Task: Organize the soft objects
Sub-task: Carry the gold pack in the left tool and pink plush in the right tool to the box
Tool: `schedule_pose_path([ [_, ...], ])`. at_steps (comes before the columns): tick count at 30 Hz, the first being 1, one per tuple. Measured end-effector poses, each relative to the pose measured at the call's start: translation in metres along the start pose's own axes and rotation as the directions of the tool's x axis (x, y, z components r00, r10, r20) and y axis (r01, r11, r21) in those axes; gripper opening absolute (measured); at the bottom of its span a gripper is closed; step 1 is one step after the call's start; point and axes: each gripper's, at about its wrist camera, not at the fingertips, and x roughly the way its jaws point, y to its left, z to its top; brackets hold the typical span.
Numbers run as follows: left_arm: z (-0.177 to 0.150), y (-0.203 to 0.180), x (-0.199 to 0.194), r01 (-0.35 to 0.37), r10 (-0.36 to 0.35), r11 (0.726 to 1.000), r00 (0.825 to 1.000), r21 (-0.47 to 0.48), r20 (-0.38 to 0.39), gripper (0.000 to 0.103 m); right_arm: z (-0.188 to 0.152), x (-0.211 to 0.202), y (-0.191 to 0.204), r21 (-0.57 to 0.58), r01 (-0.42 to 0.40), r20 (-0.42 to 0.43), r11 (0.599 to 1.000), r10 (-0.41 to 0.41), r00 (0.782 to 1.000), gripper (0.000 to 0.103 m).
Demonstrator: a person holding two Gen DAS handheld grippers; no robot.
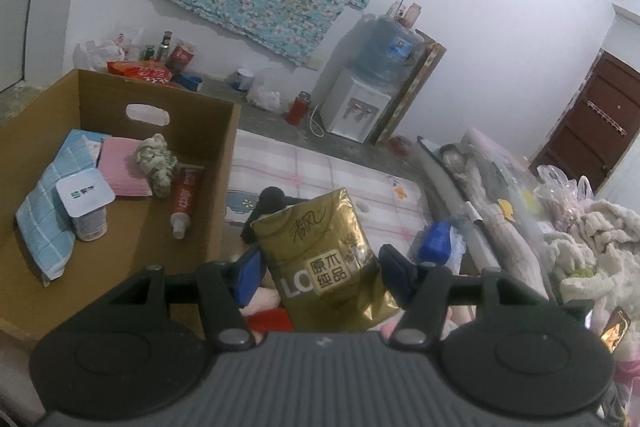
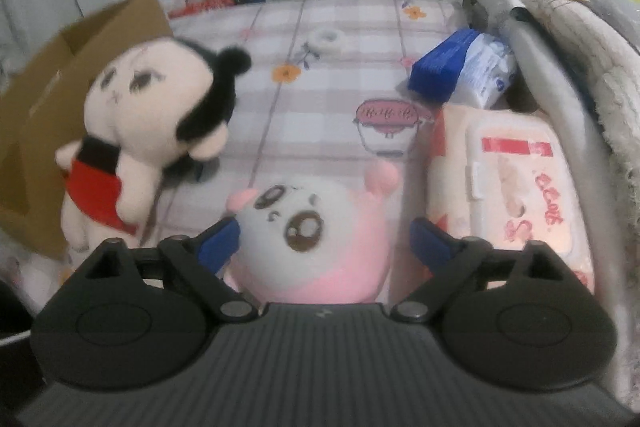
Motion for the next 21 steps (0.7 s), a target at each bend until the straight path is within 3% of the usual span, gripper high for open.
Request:
schedule_pose_path([
  [3,-0.001,0.006,-0.005,-0.006,0.006,1.000,1.000,-0.010,0.007,0.063,-0.002,0.009,0.006,-0.011,-0.015,-0.009,1.000,0.015,1.000,0.094],
  [5,-0.001,0.011,-0.012,-0.013,0.014,1.000,1.000,-0.016,0.017,0.063,-0.002,0.012,0.008,0.001,-0.035,-0.009,0.999,0.035,0.999,0.083],
  [7,-0.001,0.018,-0.021,-0.027,0.028,0.999,0.999,-0.024,0.032,0.062,-0.001,0.010,0.010,0.013,-0.032,-0.008,0.999,0.032,0.999,0.080],
  [12,0.005,0.045,-0.050,-0.088,0.093,0.994,0.993,-0.064,0.076,0.062,0.002,-0.006,0.010,0.027,-0.036,-0.003,0.999,0.036,0.999,0.079],
  [15,0.010,0.066,-0.067,-0.140,0.148,0.987,0.984,-0.081,0.101,0.062,0.017,-0.033,0.019,0.017,-0.065,0.043,0.998,0.064,0.997,0.078],
  [18,0.017,0.086,-0.078,-0.196,0.207,0.976,0.972,-0.096,0.115,0.062,0.046,-0.067,0.041,-0.027,-0.146,0.123,0.989,0.149,0.981,0.078],
  [21,0.025,0.108,-0.082,-0.237,0.252,0.963,0.960,-0.124,0.123,0.062,0.082,-0.091,0.076,-0.104,-0.280,0.176,0.954,0.295,0.939,0.079],
])
